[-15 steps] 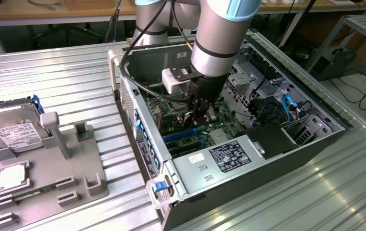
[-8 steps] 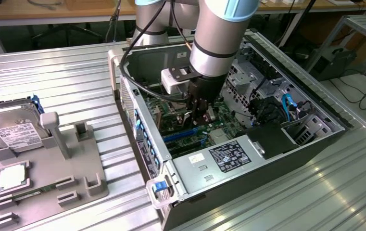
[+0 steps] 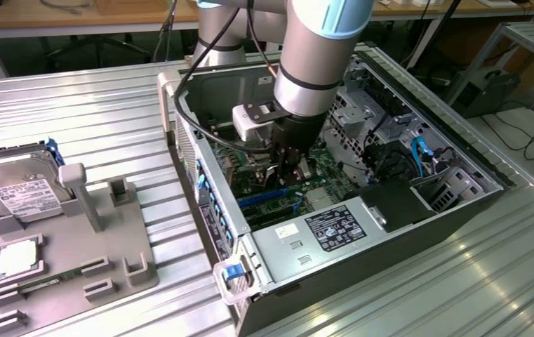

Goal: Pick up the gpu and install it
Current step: 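Insert the gpu into the slot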

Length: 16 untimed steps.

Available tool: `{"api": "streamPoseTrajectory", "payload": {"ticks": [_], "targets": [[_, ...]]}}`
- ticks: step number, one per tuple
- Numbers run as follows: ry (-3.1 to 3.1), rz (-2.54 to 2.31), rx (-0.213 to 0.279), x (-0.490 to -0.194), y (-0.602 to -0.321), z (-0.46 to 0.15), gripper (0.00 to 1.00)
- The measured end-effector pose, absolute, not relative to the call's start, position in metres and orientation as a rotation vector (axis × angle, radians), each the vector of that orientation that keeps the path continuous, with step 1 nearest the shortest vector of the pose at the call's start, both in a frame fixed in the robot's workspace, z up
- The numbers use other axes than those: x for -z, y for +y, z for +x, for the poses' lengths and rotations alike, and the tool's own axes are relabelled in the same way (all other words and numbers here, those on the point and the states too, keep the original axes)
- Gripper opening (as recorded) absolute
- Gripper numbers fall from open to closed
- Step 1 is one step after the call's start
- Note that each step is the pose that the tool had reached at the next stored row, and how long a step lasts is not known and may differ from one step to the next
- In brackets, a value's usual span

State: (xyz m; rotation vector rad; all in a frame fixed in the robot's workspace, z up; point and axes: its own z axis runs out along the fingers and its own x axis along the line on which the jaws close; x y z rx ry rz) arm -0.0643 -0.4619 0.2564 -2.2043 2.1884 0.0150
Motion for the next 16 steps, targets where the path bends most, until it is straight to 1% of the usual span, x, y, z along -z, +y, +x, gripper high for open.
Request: {"api": "streamPoseTrajectory", "payload": {"ticks": [16], "targets": [[2.188,-2.204,-0.016,-0.246,-0.462,-0.072,0.28]]}}
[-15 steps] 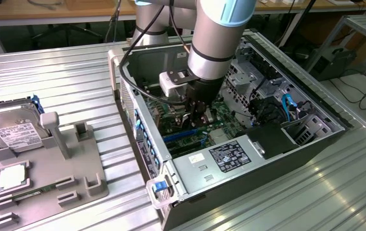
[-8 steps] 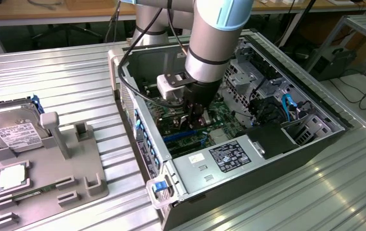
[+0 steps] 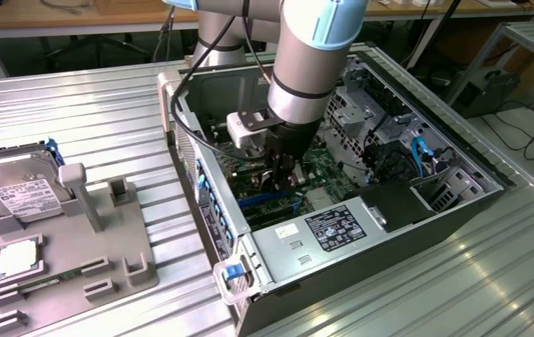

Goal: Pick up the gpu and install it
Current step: 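Insert the gpu into the slot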

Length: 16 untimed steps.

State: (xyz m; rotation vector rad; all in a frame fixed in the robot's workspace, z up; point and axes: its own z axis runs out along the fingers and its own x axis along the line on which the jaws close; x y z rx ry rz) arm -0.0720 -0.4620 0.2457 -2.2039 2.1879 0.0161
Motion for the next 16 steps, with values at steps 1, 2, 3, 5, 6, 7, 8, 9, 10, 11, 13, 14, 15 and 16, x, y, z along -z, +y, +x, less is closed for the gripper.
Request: {"api": "streamPoseTrajectory", "payload": {"ticks": [1,2,3,5,6,7,8,9,10,11,13,14,15,16], "targets": [[2.188,-2.204,-0.016,-0.245,-0.462,-0.073,0.28],[2.188,-2.204,-0.016,-0.245,-0.462,-0.074,0.28],[2.188,-2.204,-0.016,-0.245,-0.462,-0.074,0.28],[2.188,-2.204,-0.016,-0.242,-0.462,-0.074,0.28],[2.188,-2.204,-0.016,-0.241,-0.462,-0.075,0.28],[2.188,-2.204,-0.016,-0.24,-0.462,-0.075,0.28],[2.188,-2.204,-0.016,-0.24,-0.462,-0.075,0.28],[2.188,-2.204,-0.016,-0.239,-0.462,-0.075,0.28],[2.188,-2.204,-0.016,-0.239,-0.462,-0.075,0.28],[2.188,-2.204,-0.016,-0.238,-0.462,-0.076,0.28],[2.188,-2.204,-0.016,-0.237,-0.462,-0.076,0.28],[2.188,-2.204,-0.016,-0.236,-0.462,-0.076,0.28],[2.188,-2.204,-0.016,-0.235,-0.462,-0.076,0.28],[2.188,-2.204,-0.016,-0.235,-0.462,-0.076,0.28]]}}
